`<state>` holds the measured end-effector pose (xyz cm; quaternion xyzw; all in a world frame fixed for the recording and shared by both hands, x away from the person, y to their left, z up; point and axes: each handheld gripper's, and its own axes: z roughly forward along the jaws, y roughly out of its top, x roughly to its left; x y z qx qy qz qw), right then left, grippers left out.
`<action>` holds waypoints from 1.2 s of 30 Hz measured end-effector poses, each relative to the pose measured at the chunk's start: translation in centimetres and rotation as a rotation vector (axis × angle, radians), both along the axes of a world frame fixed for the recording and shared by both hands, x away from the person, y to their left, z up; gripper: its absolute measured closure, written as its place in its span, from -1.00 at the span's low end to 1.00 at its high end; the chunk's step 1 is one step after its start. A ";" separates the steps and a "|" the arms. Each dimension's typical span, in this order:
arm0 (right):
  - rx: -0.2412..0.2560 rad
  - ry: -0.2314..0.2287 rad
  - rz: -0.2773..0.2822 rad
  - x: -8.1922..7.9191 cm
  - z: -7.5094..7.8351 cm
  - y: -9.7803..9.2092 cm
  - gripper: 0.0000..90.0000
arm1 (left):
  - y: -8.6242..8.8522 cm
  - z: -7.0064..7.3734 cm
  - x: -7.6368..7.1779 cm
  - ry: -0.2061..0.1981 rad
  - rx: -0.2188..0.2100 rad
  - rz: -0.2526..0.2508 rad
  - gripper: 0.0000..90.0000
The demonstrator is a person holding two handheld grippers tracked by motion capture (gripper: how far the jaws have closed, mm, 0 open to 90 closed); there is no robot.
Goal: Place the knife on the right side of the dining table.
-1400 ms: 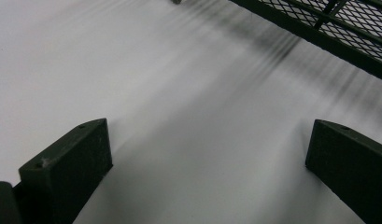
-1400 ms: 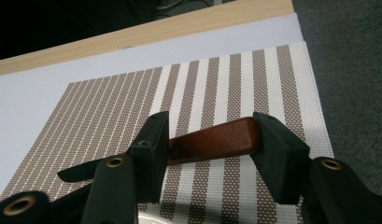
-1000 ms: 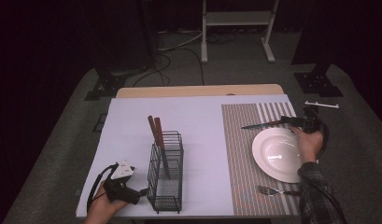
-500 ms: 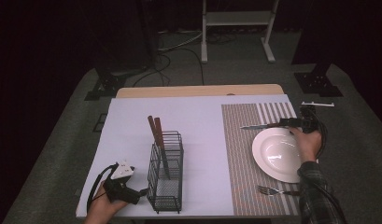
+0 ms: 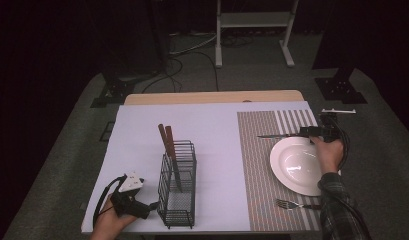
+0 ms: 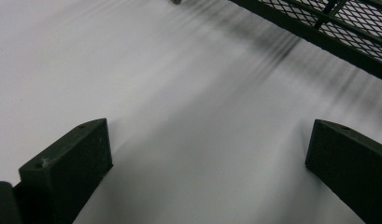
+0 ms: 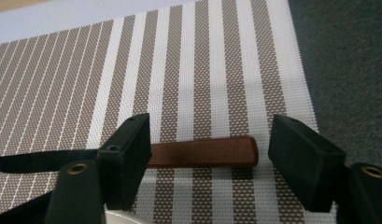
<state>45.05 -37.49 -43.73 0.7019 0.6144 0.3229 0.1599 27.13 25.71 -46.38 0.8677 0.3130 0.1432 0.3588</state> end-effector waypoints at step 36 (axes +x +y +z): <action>-0.126 -0.204 0.425 -6.9 5.3 11.5 -1.00 | 0.0 0.0 0.0 0.002 0.001 -0.001 -1.00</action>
